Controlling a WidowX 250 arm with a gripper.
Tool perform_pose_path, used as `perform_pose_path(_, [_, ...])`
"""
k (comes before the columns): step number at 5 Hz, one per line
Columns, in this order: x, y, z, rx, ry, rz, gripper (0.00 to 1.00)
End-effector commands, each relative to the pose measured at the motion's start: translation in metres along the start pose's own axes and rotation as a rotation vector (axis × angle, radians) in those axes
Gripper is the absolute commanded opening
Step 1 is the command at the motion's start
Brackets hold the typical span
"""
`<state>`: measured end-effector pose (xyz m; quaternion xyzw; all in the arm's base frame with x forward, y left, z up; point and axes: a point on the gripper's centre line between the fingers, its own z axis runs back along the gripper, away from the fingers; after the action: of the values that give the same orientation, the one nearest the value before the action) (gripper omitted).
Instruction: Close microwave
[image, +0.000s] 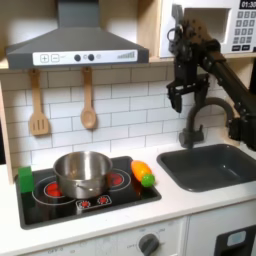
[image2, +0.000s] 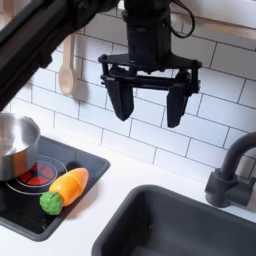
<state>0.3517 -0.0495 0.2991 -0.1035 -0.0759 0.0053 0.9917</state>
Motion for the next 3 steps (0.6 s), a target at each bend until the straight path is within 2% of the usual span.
perform_pose_path(1, [0.0037, -0.0023, -0.0011, -0.009, 0.002, 0.002, 1.0])
perform_pose_path(3, [0.0065, -0.0028, -0.0005, -0.016, 0.004, 0.008, 1.0])
